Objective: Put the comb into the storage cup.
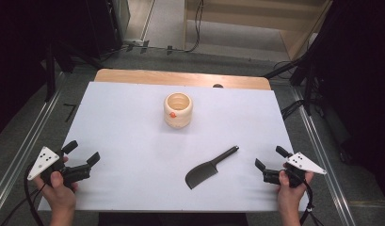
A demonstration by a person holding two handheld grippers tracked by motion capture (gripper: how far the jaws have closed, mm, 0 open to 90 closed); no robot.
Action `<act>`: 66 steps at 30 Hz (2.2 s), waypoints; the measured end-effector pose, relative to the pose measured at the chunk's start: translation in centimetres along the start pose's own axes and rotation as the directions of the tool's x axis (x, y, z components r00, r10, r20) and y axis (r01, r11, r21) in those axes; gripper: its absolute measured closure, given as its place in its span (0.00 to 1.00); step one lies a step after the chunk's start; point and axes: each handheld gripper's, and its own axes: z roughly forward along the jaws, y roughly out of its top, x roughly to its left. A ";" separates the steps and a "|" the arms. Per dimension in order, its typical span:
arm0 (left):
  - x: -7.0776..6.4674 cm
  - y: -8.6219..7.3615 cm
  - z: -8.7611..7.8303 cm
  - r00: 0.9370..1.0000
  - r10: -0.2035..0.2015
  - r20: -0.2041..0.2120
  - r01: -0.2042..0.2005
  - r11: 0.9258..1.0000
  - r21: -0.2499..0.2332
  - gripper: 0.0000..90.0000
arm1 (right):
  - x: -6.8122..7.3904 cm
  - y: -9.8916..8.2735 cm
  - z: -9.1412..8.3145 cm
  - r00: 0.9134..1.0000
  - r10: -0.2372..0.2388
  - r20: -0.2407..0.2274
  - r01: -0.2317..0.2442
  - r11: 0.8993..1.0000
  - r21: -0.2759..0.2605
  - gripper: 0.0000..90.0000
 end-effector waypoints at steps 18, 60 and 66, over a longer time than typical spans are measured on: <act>-0.1 -0.1 0.0 1.000 0.000 0.004 0.000 1.000 0.012 0.02 | 3.6 4.8 -0.1 0.986 -0.077 -0.149 0.093 0.990 0.102 0.00; -0.1 -0.1 0.2 1.000 0.003 0.024 -0.004 1.000 0.030 0.02 | 5.1 11.8 12.2 0.891 -0.179 -0.417 0.410 0.711 0.571 0.98; -0.2 -0.1 0.3 1.000 0.004 0.024 -0.005 0.999 0.035 0.03 | 4.6 11.3 13.3 0.894 -0.204 -0.398 0.426 0.660 0.618 0.98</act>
